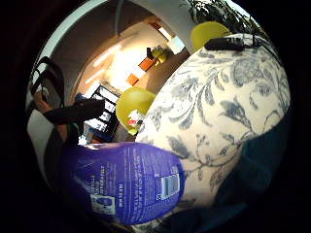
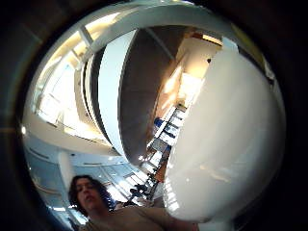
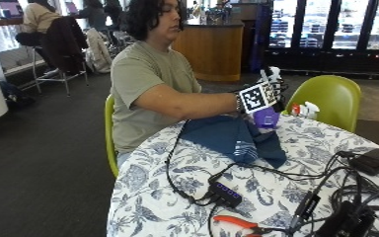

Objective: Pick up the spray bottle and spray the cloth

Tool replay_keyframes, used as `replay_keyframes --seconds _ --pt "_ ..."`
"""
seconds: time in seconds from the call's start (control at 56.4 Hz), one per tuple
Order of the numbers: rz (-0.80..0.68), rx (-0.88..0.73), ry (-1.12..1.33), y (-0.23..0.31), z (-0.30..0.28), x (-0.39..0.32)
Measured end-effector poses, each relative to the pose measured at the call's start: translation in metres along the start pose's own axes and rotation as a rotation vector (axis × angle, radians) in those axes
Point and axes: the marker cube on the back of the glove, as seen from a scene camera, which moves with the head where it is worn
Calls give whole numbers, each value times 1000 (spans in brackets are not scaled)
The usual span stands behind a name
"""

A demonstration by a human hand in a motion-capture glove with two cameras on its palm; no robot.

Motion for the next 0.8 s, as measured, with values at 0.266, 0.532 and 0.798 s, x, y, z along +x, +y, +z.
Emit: replay_keyframes --seconds 0.266,0.532,0.798 --pt "133 -312 86 18 -6 9" --pt "52 -552 768 60 -102 13" --pt "7 -782 974 130 -181 -29"
